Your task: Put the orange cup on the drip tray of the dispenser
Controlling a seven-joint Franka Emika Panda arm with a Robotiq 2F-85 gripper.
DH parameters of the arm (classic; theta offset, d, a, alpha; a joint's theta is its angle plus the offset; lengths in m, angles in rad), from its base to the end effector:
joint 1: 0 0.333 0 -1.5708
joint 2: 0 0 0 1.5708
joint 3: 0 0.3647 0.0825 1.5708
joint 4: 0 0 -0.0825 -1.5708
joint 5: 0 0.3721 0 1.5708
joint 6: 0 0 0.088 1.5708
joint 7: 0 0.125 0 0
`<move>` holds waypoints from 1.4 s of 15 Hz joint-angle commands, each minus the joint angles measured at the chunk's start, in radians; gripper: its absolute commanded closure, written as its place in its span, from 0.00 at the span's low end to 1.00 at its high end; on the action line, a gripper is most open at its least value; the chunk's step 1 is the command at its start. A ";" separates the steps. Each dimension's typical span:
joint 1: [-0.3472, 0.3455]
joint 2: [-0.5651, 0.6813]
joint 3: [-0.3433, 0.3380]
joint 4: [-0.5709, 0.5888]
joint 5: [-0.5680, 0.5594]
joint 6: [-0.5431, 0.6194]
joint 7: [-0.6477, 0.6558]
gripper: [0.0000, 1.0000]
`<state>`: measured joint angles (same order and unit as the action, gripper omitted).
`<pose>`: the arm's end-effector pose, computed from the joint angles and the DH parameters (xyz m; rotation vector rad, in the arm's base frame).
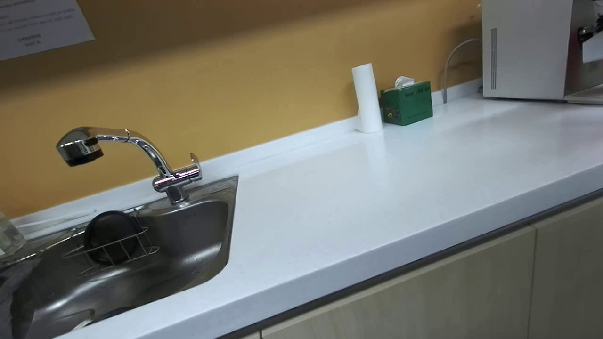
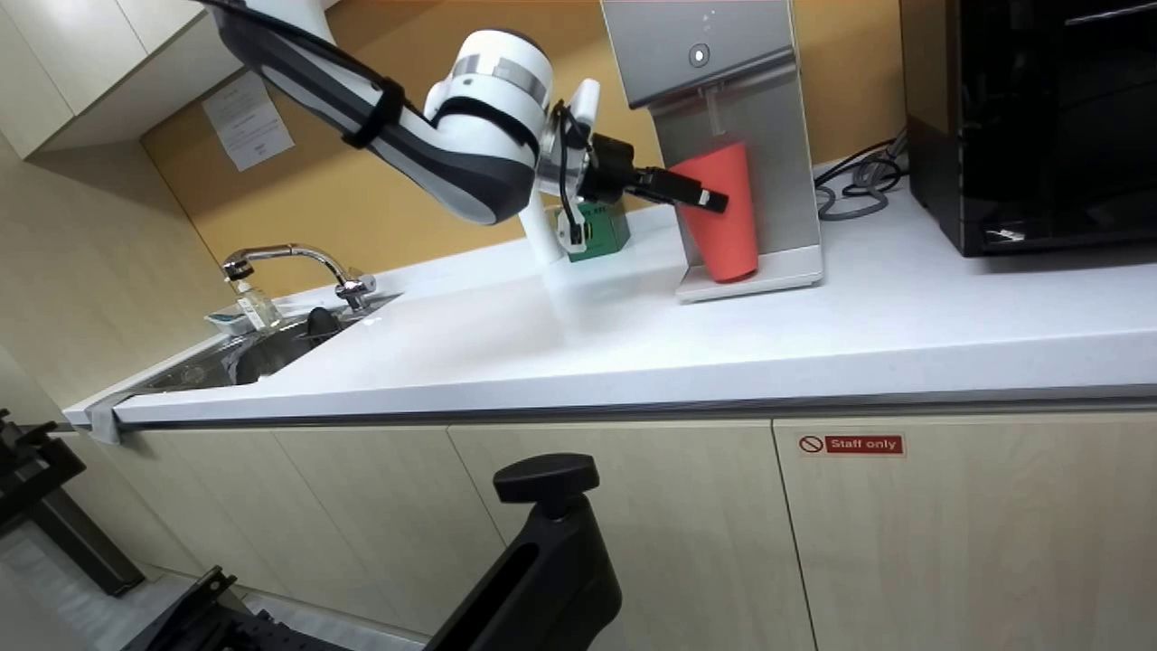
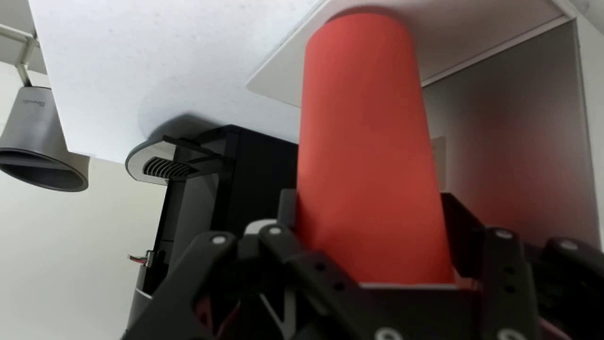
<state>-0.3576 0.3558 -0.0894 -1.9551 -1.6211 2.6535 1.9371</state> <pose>0.5926 -0.2582 0.3534 2.1220 -1.1105 1.0546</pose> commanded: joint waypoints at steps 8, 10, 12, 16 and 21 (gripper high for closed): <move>-0.010 0.052 -0.010 0.073 0.146 0.043 -0.067 0.00; -0.010 0.033 -0.010 0.056 0.160 0.034 -0.085 0.00; 0.027 0.006 -0.051 0.029 0.186 0.039 -0.125 0.00; 0.041 -0.056 -0.067 -0.031 0.258 0.056 -0.274 0.00; 0.060 -0.139 -0.076 -0.119 0.389 0.066 -0.509 0.00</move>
<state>-0.3210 0.2882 -0.1431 -1.9997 -1.2988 2.7021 1.5452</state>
